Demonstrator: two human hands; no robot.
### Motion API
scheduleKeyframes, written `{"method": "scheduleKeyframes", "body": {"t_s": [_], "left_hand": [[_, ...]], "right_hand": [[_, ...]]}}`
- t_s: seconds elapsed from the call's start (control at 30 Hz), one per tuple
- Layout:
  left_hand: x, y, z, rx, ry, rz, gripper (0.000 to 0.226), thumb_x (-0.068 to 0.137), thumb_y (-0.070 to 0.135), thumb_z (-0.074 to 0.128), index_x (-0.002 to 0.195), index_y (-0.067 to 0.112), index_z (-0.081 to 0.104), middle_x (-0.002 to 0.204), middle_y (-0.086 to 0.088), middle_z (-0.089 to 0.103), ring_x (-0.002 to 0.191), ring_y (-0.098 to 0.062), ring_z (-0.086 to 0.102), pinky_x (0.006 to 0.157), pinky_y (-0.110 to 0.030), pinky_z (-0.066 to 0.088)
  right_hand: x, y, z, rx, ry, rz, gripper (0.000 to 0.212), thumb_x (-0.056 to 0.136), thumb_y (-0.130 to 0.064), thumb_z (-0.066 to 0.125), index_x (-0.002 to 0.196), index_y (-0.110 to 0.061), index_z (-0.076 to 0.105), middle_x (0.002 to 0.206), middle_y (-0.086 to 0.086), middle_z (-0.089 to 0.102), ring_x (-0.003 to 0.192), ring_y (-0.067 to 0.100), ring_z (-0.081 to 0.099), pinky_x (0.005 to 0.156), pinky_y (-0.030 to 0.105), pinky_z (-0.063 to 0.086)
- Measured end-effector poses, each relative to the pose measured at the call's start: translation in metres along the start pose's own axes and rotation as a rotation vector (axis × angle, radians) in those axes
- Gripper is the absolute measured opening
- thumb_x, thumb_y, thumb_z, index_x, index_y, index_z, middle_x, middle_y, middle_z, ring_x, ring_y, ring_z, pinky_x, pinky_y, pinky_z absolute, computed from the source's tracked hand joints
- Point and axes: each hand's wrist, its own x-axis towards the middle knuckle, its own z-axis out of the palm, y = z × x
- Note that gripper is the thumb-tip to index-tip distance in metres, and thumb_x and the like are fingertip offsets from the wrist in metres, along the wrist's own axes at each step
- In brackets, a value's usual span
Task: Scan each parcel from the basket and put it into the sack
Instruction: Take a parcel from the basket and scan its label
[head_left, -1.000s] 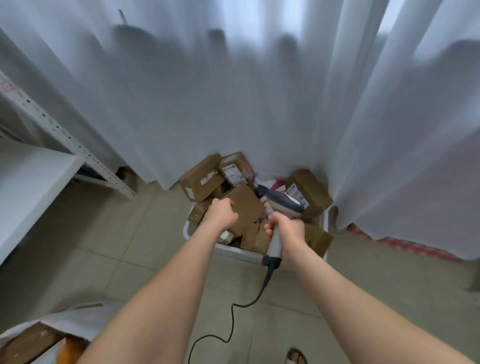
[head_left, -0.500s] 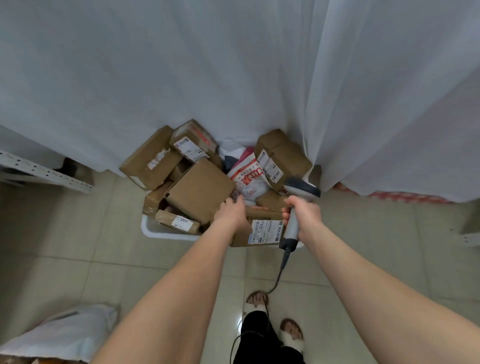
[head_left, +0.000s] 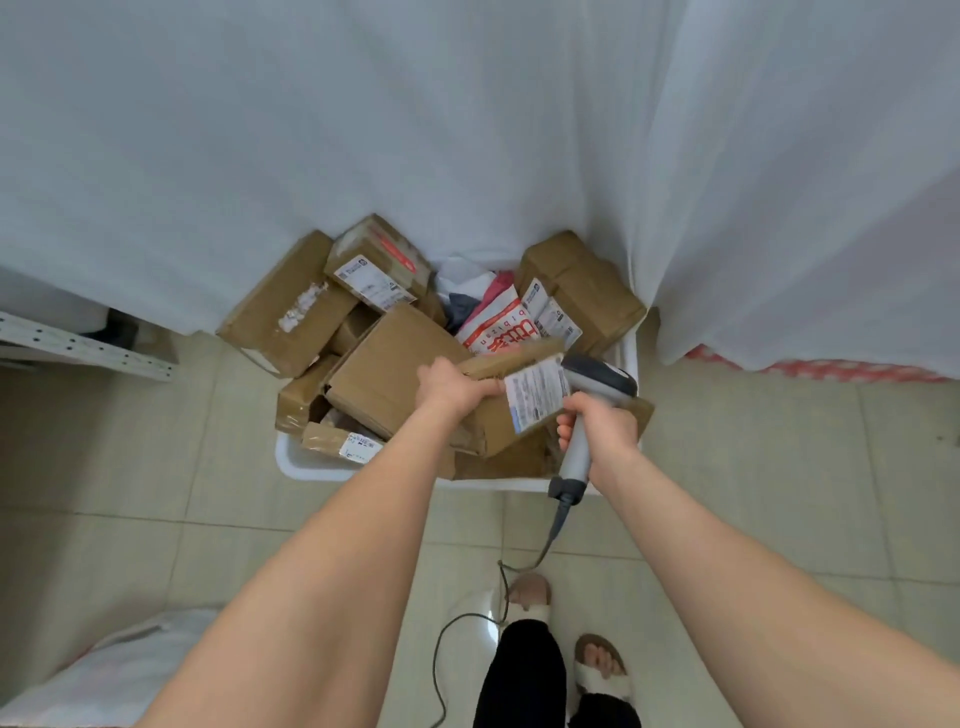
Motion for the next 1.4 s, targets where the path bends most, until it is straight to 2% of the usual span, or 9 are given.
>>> {"method": "scheduleKeyframes", "body": {"t_s": [0.13,0.27,0.37,0.6,0.77,0.87,1.07,1.17,1.4], "left_hand": [[-0.028,0.021,-0.044,-0.349,0.011,0.002,0.073,0.069,0.046,0.081,0.125,0.008,0.052,0.117,-0.006,0.061,0.103,-0.024,0.061,0.089,-0.042,0.054],[-0.079,0.042,-0.085,-0.589,-0.032,0.016,0.053,0.075,0.041,0.078,0.113,0.011,0.057,0.112,-0.006,0.065,0.102,-0.024,0.062,0.080,-0.040,0.055],[-0.121,0.058,-0.117,-0.644,-0.059,0.057,0.049,0.077,0.039,0.077,0.111,0.010,0.056,0.112,-0.007,0.065,0.104,-0.026,0.063,0.088,-0.046,0.055],[-0.221,0.073,-0.170,-0.648,-0.277,0.119,0.072,0.074,0.024,0.079,0.137,0.013,0.045,0.123,-0.012,0.061,0.110,-0.030,0.061,0.091,-0.050,0.053],[-0.284,0.070,-0.190,-0.512,-0.287,0.119,0.050,0.082,0.031,0.071,0.128,0.021,0.053,0.122,-0.009,0.062,0.111,-0.029,0.060,0.077,-0.045,0.055],[-0.306,0.066,-0.195,-0.642,-0.241,0.118,0.058,0.078,0.032,0.078,0.127,0.013,0.054,0.117,-0.009,0.065,0.106,-0.025,0.064,0.083,-0.044,0.057],[-0.326,0.063,-0.198,-0.848,-0.106,0.157,0.049,0.082,0.015,0.075,0.125,0.005,0.053,0.104,-0.008,0.066,0.089,-0.020,0.066,0.068,-0.037,0.059],[-0.331,0.060,-0.202,-0.881,-0.069,0.179,0.042,0.085,0.013,0.071,0.123,0.007,0.053,0.101,-0.005,0.064,0.085,-0.018,0.064,0.068,-0.035,0.057],[-0.330,0.045,-0.218,-0.951,-0.026,0.181,0.047,0.086,0.013,0.070,0.127,0.007,0.049,0.120,-0.012,0.062,0.101,-0.025,0.063,0.078,-0.041,0.056]], "right_hand": [[-0.036,-0.031,0.005,0.034,-0.043,-0.068,0.012,0.085,-0.007,0.068,0.075,-0.003,0.061,0.065,0.009,0.060,0.052,0.016,0.054,0.051,0.026,0.047],[-0.086,-0.061,0.005,0.049,-0.062,-0.147,0.030,0.080,-0.015,0.078,0.104,-0.005,0.064,0.088,0.010,0.070,0.063,0.015,0.063,0.055,0.026,0.053],[-0.129,-0.085,0.000,0.090,-0.110,-0.213,0.042,0.078,-0.018,0.081,0.112,-0.005,0.060,0.094,0.010,0.070,0.070,0.016,0.066,0.058,0.027,0.054],[-0.235,-0.124,-0.019,0.098,-0.273,-0.293,0.041,0.073,-0.014,0.083,0.108,-0.011,0.061,0.103,0.011,0.072,0.091,0.027,0.070,0.087,0.045,0.056],[-0.293,-0.134,-0.029,0.024,-0.304,-0.436,0.028,0.077,0.001,0.073,0.101,-0.008,0.062,0.108,0.015,0.070,0.098,0.030,0.066,0.089,0.046,0.054],[-0.320,-0.137,-0.033,-0.047,-0.323,-0.495,0.024,0.078,0.002,0.070,0.100,-0.007,0.065,0.107,0.014,0.070,0.099,0.030,0.067,0.092,0.049,0.054],[-0.361,-0.136,-0.040,-0.077,-0.379,-0.525,0.005,0.088,-0.004,0.063,0.086,-0.009,0.061,0.073,0.005,0.065,0.059,0.014,0.057,0.057,0.026,0.050],[-0.377,-0.133,-0.037,-0.125,-0.406,-0.514,0.001,0.088,-0.006,0.062,0.089,-0.006,0.062,0.067,0.006,0.061,0.052,0.013,0.053,0.051,0.024,0.047],[-0.411,-0.120,-0.032,-0.206,-0.437,-0.547,0.002,0.089,-0.007,0.061,0.088,-0.006,0.061,0.062,0.008,0.057,0.046,0.014,0.050,0.045,0.023,0.045]]}}
